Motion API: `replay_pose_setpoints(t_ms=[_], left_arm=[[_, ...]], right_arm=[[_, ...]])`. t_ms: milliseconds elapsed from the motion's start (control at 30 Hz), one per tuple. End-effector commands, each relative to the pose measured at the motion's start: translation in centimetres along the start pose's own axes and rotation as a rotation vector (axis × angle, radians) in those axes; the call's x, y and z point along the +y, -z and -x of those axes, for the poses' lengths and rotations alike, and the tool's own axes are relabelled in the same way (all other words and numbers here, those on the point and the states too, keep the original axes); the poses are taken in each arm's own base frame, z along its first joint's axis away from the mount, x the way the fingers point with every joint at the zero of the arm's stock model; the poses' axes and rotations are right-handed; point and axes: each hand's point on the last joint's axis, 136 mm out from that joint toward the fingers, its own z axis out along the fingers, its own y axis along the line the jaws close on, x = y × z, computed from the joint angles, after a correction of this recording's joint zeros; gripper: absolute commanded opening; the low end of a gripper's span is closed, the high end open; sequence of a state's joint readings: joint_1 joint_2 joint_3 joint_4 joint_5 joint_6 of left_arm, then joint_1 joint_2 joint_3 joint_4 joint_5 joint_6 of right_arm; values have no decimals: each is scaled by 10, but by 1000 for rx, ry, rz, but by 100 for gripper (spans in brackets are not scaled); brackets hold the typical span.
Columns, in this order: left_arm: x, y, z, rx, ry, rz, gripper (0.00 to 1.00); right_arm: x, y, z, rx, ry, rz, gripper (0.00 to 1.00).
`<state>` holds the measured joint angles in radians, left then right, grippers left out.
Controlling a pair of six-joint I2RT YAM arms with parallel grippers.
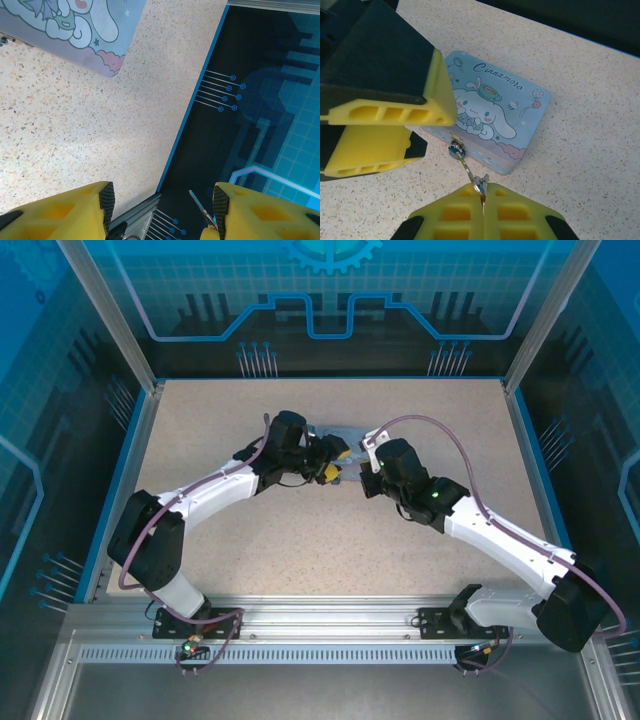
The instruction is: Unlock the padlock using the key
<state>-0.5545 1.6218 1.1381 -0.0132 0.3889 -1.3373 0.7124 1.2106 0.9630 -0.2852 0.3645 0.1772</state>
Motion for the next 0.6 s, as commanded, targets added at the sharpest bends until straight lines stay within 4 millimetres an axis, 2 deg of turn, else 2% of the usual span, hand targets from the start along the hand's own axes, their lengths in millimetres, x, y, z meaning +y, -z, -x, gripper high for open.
replay_pose_setpoints(t_ms=[0,367,567], left_arm=[[-14,5,-5,-2,1,-30,56],[-23,1,-8,9,0,-60,48],[-25,-1,-8,11,2,-71,35]], right_arm=[[7,-2,8,-42,22,7,0],[19,-17,3,-24,53,17,0],[21,-21,-1,-10,58,18,0]])
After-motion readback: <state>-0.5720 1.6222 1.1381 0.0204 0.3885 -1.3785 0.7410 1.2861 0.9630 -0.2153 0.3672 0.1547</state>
